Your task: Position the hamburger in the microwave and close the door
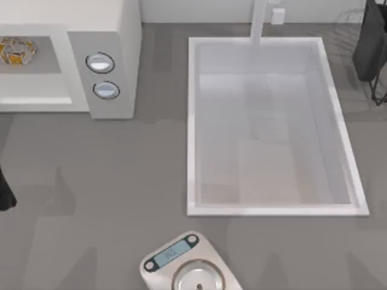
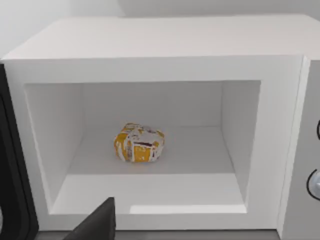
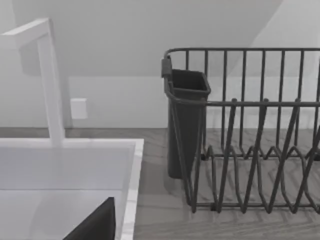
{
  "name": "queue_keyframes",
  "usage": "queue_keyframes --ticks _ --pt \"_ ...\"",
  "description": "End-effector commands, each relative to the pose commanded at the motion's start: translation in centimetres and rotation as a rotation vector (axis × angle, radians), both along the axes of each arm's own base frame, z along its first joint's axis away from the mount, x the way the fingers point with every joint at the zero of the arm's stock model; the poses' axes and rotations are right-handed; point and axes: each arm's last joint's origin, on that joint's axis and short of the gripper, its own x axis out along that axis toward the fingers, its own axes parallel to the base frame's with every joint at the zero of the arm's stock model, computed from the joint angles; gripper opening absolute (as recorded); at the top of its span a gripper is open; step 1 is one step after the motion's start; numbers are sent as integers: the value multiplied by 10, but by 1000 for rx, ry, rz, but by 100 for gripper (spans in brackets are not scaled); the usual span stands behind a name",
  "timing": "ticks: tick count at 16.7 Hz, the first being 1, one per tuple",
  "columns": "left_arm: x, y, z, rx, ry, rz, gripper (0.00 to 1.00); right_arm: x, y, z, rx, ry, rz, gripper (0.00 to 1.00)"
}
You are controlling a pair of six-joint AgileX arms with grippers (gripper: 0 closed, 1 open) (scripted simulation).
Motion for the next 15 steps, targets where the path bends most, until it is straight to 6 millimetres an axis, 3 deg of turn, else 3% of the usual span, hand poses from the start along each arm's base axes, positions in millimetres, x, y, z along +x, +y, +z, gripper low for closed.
queue_keyframes --ticks 5,11,15 --pt "-13 -5 -21 -18 -49 6 100 0 0 0 0 0 0 100" --pt "-14 -6 -23 -20 -53 6 100 0 0 0 0 0 0 100" --pt "-14 -6 -23 -20 -53 6 70 0 0 0 0 0 0 100"
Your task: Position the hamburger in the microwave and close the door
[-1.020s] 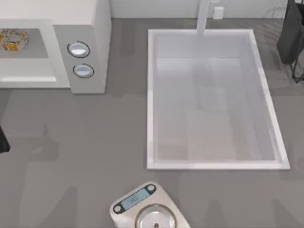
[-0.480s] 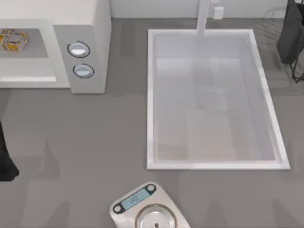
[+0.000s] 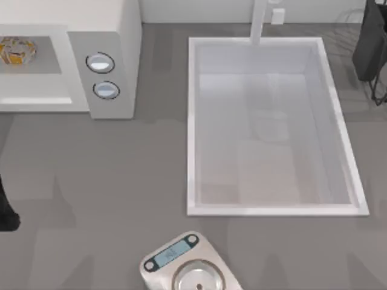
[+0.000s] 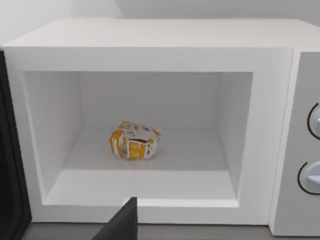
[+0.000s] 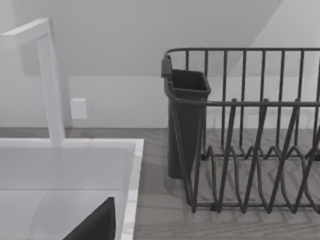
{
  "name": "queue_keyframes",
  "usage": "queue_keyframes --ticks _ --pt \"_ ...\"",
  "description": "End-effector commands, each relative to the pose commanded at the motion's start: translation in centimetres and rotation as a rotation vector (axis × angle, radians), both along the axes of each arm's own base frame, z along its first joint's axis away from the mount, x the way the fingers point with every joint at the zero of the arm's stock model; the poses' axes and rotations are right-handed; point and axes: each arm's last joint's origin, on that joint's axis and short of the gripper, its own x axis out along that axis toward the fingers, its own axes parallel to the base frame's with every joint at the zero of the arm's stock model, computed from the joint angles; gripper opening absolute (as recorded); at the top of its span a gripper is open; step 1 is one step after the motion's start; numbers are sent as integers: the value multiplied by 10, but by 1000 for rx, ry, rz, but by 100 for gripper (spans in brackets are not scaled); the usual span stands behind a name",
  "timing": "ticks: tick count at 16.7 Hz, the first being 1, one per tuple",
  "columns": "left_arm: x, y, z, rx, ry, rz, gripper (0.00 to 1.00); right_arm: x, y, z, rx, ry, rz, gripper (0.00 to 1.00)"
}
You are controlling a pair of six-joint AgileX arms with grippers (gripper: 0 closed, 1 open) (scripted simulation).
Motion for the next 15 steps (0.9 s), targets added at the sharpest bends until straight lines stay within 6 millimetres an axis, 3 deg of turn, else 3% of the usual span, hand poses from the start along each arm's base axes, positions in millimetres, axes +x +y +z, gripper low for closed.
queue_keyframes --ticks 9,15 --pt "0 0 0 0 0 0 2 0 0 0 0 0 0 100" --pt "0 0 0 0 0 0 0 0 0 0 0 0 0 100"
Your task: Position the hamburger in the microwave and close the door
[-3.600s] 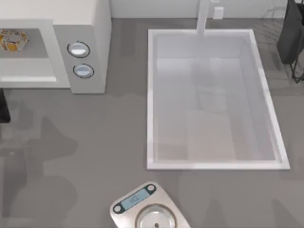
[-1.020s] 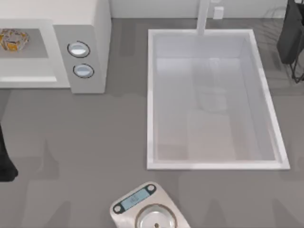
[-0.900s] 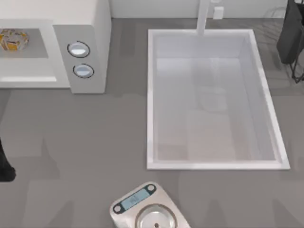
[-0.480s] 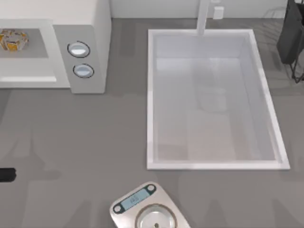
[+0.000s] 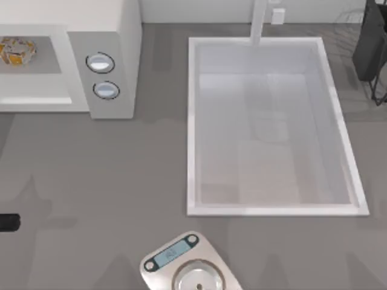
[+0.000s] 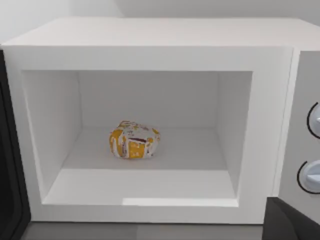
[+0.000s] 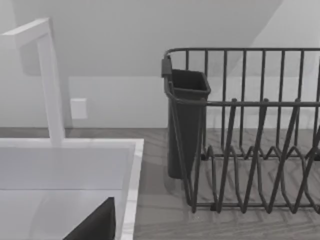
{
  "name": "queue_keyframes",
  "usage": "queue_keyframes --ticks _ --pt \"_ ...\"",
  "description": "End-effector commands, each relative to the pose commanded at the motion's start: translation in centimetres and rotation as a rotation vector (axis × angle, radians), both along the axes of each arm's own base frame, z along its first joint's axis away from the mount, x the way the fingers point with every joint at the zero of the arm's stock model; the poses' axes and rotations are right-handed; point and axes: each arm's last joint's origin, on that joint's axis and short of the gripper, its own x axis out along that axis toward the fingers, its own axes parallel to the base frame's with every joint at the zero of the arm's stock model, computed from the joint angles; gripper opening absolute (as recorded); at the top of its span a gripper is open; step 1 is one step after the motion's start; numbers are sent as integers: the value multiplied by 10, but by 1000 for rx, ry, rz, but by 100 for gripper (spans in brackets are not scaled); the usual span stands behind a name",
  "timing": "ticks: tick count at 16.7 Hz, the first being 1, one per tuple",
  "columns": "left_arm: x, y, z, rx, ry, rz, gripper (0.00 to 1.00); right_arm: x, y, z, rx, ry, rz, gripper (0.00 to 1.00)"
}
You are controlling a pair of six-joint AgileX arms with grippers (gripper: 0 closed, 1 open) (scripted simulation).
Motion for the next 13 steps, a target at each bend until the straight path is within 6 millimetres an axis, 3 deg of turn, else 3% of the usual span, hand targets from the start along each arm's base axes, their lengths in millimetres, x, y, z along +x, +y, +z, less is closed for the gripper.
queue_keyframes --ticks 13 --pt "4 -6 -5 0 0 0 0 0 0 0 0 0 0 100"
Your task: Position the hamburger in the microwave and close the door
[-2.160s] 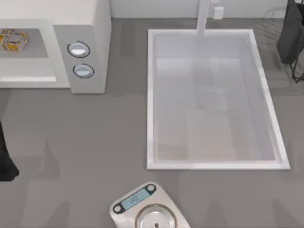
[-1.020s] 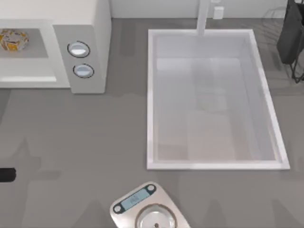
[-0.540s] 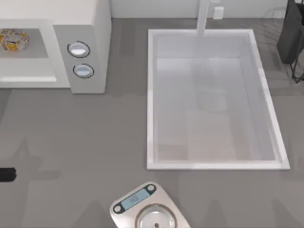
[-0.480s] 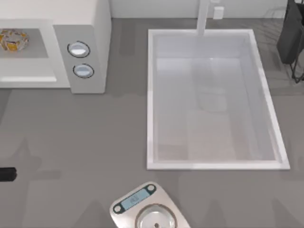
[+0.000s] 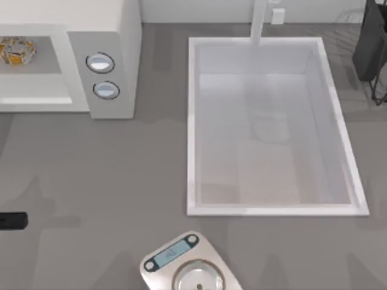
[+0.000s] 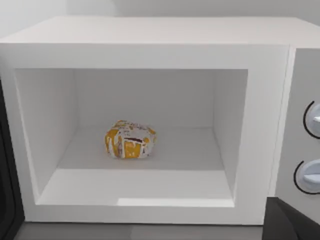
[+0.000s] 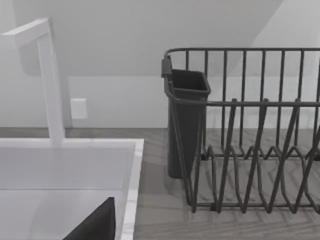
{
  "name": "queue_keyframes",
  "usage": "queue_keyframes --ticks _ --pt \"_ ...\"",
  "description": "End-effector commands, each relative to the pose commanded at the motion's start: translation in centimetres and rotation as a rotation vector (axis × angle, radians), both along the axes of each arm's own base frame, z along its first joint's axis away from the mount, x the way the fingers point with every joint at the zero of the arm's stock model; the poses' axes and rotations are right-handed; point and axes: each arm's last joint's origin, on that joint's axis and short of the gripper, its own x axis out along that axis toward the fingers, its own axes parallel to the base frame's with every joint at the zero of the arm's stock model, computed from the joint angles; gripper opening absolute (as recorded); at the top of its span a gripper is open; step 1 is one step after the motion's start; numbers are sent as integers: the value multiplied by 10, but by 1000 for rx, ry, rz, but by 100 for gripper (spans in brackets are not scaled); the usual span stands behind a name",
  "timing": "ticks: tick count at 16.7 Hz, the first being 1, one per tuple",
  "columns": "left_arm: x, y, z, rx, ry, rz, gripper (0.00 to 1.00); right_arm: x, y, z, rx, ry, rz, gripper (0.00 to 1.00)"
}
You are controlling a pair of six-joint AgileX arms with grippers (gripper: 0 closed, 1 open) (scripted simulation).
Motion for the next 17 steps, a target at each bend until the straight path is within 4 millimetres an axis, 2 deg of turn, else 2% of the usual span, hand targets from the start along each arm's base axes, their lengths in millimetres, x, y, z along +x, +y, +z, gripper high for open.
queue_keyframes --ticks 17 --pt "-15 -11 7 0 0 3 0 0 0 0 0 0 0 100"
